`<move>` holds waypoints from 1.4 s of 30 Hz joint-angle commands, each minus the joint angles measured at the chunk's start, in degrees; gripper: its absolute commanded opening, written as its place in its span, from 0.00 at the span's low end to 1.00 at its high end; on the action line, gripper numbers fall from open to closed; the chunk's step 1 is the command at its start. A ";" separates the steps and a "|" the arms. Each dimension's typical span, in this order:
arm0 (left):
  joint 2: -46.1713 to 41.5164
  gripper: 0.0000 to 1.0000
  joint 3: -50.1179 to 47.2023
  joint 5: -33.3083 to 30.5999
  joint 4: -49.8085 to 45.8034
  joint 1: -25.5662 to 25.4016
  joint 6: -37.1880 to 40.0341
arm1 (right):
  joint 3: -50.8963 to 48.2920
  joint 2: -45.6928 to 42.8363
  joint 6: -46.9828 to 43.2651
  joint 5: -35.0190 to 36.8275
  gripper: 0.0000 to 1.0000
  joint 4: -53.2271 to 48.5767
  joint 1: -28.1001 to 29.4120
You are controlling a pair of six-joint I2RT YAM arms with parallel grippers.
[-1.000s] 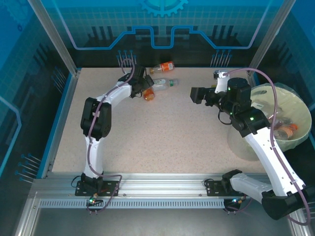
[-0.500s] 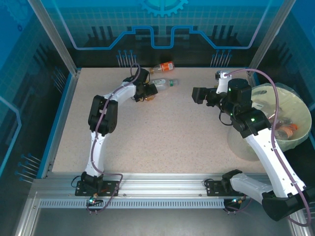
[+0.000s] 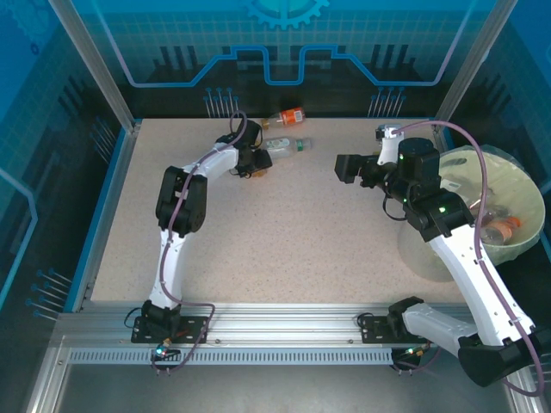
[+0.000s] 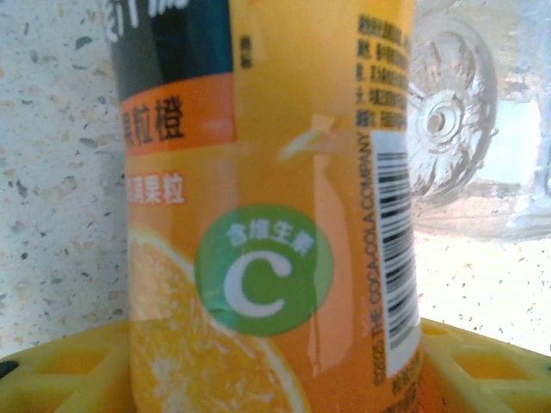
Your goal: Put the plastic bottles in the bin
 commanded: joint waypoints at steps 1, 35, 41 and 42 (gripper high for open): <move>-3.13 0.59 -4.85 0.06 0.93 -0.15 1.13 | -0.53 -0.58 1.23 -0.18 1.00 1.34 0.72; -50.29 0.49 -53.12 6.37 32.68 -18.94 8.06 | -6.39 -0.63 7.15 -2.52 1.00 10.57 0.97; -52.61 0.48 -50.61 12.42 34.04 -23.13 10.23 | -4.26 2.31 8.64 -9.02 1.00 10.69 0.93; -52.61 0.48 -49.91 13.99 33.96 -23.67 10.80 | -3.70 2.94 8.90 -10.99 1.00 10.89 0.97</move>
